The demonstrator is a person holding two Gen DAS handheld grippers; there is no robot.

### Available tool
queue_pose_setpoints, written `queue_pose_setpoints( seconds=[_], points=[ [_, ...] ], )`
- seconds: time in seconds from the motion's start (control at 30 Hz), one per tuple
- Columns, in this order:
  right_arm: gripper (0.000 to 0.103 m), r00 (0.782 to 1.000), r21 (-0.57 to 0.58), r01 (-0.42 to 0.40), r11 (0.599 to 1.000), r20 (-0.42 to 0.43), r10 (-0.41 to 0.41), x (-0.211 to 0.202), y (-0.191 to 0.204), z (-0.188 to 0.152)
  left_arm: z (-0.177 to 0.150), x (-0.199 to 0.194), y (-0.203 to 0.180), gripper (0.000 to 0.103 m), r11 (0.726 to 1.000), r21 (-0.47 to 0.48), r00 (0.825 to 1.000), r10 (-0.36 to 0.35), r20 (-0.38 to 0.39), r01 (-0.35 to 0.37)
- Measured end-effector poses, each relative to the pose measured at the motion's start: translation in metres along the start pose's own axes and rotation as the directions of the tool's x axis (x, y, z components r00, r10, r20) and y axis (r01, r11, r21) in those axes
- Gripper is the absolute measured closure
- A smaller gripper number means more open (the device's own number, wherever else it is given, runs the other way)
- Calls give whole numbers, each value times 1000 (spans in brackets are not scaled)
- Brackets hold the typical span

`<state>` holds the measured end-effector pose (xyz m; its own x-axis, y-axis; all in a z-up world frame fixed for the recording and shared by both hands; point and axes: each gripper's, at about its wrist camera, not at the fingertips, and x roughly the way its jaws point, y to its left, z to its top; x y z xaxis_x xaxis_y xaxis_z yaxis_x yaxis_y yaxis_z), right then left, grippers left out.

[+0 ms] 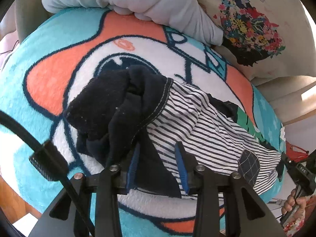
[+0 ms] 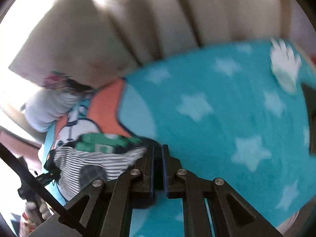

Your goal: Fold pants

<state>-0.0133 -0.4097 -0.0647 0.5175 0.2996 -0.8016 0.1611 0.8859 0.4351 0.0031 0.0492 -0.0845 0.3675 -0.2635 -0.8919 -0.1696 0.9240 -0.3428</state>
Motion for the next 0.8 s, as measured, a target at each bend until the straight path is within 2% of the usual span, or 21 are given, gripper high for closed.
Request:
queue_pose_setpoints(
  seconds=[0.03,0.07,0.1,0.17,0.27,0.43,0.47,0.5,0.53,0.63,0.8],
  points=[
    [92,1000,47,-16,999,5,16,-1,-11,-5,0,0,0,66,1000,4,1000,2,2,-2],
    [80,999,74,-35,997,12,34,-3,-17,-9,-1,0,-1,66,1000,7,1000,5,4,-5],
    [57,997,106,-68,992,29,66,-7,-23,-13,-2,1,-1,66,1000,8,1000,6,4,-6],
    [37,991,151,-125,981,72,115,-13,-29,-18,-2,1,0,66,1000,-1,1000,3,2,-3],
    [36,981,180,-189,965,73,179,-8,-30,-22,0,-1,2,66,999,-29,1000,-21,4,21],
    [36,982,182,-181,966,-10,186,33,-17,-22,4,-20,1,66,997,-64,998,-47,41,49],
    [42,982,179,-180,967,-27,187,41,-15,-22,4,-23,1,66,997,-64,998,-40,50,44],
    [70,978,182,-189,965,-52,202,49,-13,-22,5,-25,1,66,997,-67,998,-32,56,36],
    [77,967,199,-215,956,-96,238,61,-10,-22,5,-27,2,66,997,-75,998,-23,62,28],
    [84,968,187,-217,958,-87,236,56,-7,-16,3,-32,9,65,993,-116,997,-6,73,14],
    [86,992,88,-113,990,-37,117,26,-13,2,-3,-39,16,65,986,-164,995,-2,100,18]
  ],
)
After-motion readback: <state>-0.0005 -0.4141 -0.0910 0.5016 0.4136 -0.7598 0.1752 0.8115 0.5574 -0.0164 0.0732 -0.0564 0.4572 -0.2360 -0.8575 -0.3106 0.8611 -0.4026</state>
